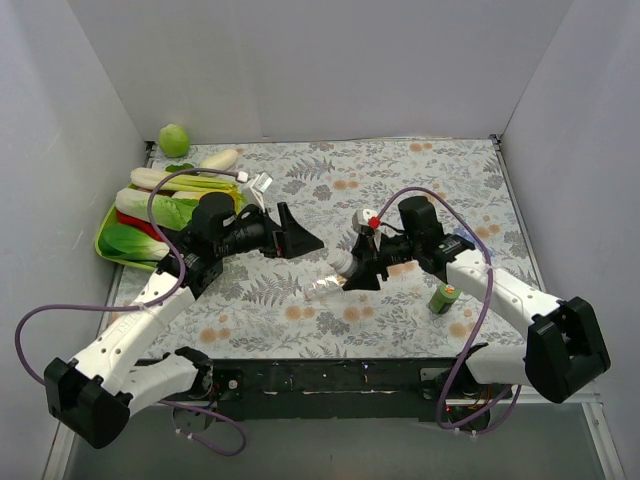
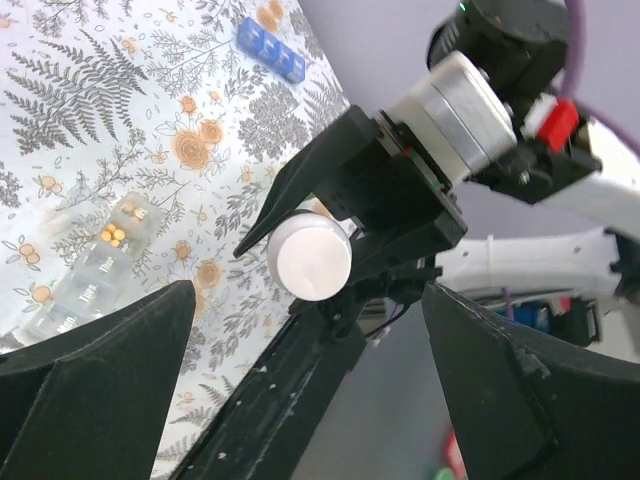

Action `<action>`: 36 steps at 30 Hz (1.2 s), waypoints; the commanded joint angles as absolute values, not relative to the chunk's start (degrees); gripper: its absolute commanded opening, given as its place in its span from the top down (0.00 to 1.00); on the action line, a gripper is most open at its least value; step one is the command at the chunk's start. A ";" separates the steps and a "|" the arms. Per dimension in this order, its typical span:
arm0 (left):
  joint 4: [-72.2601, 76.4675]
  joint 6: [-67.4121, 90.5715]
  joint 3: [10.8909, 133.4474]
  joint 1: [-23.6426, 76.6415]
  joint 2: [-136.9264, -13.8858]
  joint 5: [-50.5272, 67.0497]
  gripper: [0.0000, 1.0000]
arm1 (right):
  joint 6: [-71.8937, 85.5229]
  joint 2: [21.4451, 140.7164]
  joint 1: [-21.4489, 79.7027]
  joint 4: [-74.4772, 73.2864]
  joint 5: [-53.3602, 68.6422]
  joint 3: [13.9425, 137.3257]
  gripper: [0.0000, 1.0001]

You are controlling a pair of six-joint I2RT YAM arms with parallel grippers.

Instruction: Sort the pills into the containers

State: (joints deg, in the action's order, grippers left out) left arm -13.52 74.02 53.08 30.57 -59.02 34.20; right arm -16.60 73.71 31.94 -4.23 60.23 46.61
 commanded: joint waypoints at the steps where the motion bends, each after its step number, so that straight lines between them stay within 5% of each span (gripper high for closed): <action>1: -13.01 87.76 52.65 29.09 -58.70 29.97 0.02 | -31.35 69.79 32.43 -11.33 48.64 51.32 0.99; 8: -11.51 95.71 54.58 29.09 -63.27 30.15 0.18 | -35.07 69.52 33.22 -11.34 41.49 52.91 0.99; 32: -10.99 94.75 58.62 36.12 -73.39 28.48 0.36 | -34.54 70.49 35.16 -11.07 40.08 52.91 0.99; 36: -10.99 94.75 58.54 36.56 -73.83 28.65 0.47 | -34.37 70.40 35.16 -10.99 40.08 52.65 0.99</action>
State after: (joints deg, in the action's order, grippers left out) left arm -11.57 94.98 56.42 36.12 -74.46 29.10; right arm -34.09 70.61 34.81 -12.01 40.12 50.50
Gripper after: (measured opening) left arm 0.575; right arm 0.600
